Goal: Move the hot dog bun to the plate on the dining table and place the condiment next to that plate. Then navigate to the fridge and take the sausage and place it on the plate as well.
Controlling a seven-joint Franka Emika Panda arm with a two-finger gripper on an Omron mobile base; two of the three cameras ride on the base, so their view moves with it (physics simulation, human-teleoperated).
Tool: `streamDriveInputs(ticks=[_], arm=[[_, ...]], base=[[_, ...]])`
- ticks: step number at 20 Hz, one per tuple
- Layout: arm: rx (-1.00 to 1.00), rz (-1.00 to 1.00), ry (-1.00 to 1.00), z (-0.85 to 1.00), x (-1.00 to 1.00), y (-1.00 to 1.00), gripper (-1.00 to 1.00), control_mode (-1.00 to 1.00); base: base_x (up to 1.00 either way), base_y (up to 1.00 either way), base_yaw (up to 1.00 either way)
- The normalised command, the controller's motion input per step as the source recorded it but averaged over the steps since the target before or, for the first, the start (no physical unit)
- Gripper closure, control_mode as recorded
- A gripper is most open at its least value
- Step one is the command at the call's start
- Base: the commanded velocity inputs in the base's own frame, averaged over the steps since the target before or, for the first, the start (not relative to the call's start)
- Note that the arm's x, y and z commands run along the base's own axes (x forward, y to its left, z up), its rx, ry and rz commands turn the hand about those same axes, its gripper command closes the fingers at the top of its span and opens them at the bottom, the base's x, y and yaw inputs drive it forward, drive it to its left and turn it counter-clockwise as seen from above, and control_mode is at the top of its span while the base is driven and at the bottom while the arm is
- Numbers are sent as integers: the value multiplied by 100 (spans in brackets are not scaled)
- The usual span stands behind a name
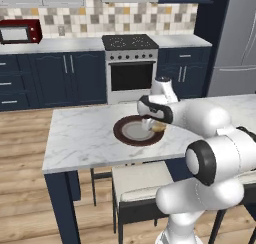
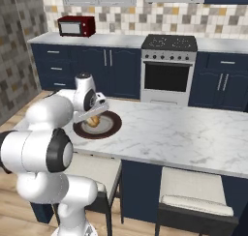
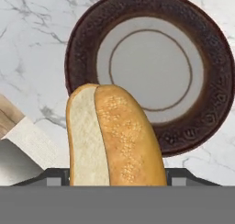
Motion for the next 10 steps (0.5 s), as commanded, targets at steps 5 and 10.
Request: streamDriveInputs(ticks=[5,10], arm=[[-1,7,0,-34,29,25,100,-100],[0,5,0,-30,30,10,100,-100]], base=[[0,0,0],[0,0,0]])
